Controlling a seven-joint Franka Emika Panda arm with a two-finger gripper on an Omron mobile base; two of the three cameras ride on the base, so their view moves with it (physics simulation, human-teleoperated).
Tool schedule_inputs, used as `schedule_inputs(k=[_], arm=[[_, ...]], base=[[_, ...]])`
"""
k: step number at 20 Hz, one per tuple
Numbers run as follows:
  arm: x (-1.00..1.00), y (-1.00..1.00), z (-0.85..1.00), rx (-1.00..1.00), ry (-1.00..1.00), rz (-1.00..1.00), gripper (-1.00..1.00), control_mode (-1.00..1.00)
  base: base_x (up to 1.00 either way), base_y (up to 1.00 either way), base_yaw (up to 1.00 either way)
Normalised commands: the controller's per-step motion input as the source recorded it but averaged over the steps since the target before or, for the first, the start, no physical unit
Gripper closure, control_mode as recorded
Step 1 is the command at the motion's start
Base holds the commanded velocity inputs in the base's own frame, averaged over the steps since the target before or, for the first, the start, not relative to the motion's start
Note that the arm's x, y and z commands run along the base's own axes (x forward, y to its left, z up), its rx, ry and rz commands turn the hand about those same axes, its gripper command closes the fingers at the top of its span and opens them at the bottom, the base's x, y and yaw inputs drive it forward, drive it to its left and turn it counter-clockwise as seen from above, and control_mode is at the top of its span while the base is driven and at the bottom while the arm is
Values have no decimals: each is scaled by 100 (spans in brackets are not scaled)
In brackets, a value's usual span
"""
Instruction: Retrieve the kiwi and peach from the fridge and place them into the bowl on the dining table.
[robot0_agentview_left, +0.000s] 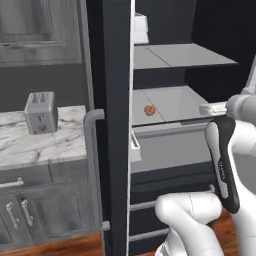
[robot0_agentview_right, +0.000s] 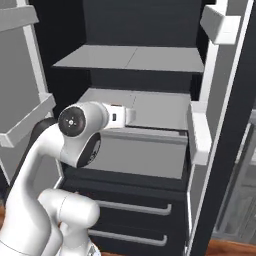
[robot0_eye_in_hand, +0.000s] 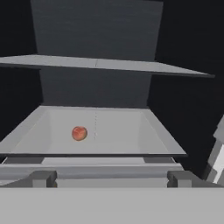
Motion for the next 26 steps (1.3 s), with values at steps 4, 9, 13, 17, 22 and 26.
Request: schedule_inputs(k=[4,9,13,17,22,26], arm=[[0,0,0,0,0,0,-100,100],[0,0,0,0,0,0,-100,100],[0,0,0,0,0,0,-100,100],[0,0,0,0,0,0,-100,100],[0,0,0,0,0,0,-100,100],[0,0,0,0,0,0,-100,100]], base=[[57,-24,-2],[65,-50,12],[98,2,11],[100,31,2],[64,15,0],[28,12,-2]])
